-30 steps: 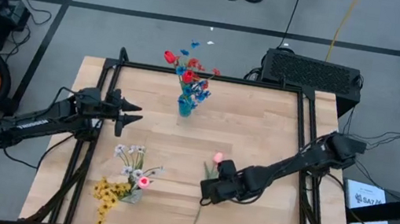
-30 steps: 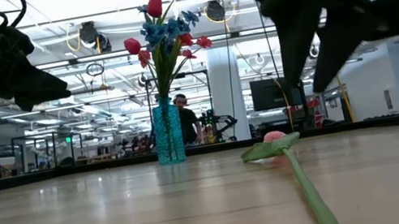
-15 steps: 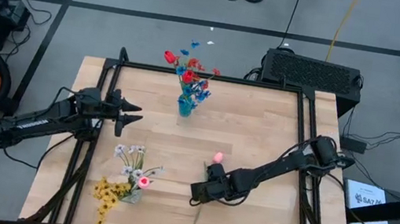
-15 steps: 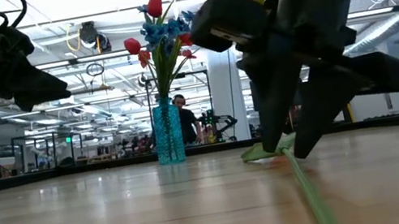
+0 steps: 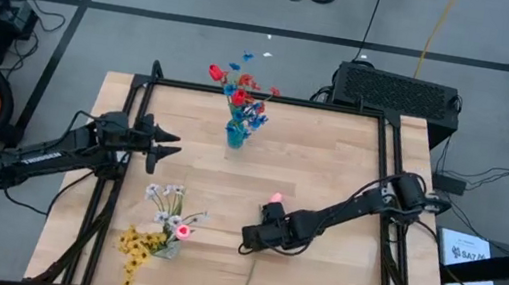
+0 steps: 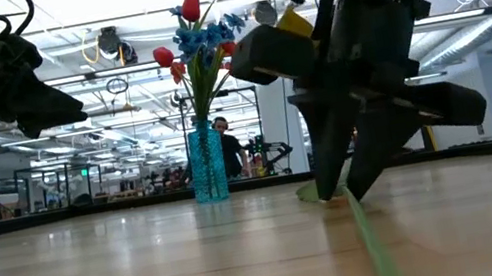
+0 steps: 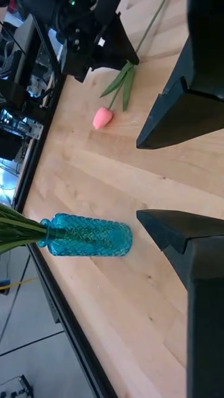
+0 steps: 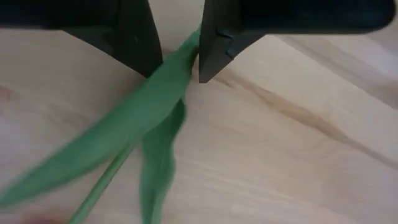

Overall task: Sort flowers into vase by color
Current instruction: Put the pink tulip into the transparent flower vase

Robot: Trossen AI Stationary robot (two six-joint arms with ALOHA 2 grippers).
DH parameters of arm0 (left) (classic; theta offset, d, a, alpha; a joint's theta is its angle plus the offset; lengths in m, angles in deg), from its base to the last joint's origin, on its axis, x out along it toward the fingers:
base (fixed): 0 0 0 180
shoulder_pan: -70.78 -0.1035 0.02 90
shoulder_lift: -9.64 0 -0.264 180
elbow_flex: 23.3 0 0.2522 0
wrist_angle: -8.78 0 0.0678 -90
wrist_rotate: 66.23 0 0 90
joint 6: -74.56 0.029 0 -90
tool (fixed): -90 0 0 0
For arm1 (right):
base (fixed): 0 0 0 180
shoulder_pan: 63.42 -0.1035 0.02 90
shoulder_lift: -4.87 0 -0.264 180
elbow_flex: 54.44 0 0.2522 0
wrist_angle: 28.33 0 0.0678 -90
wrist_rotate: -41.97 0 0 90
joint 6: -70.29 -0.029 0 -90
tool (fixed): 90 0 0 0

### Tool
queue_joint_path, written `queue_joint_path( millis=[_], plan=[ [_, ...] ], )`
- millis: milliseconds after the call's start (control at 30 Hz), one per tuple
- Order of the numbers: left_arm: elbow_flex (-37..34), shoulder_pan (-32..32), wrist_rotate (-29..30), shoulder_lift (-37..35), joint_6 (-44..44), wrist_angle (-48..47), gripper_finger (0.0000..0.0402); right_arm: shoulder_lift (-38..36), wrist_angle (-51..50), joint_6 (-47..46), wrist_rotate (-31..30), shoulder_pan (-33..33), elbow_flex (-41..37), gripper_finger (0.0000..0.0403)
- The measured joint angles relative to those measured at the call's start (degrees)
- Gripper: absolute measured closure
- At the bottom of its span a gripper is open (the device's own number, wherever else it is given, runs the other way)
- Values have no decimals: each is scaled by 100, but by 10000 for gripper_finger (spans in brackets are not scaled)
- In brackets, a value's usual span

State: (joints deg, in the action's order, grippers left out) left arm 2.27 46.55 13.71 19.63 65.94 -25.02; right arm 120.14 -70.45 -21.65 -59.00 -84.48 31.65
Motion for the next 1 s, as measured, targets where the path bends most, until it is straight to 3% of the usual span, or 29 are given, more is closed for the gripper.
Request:
queue_joint_path(
  millis=[233,367,667,1000],
  plan=[
    [0,0,0,2,0,-4,226,197,-74,422,32,30,22,368],
    [0,0,2,2,0,-4,226,-45,-22,690,-624,-98,-15,394],
    [0,0,2,2,-11,-4,226,-948,233,1310,-3395,-725,-20,400],
    [0,0,4,2,-11,-2,226,-961,1953,2702,-6869,-2304,-13,402]
  ],
)
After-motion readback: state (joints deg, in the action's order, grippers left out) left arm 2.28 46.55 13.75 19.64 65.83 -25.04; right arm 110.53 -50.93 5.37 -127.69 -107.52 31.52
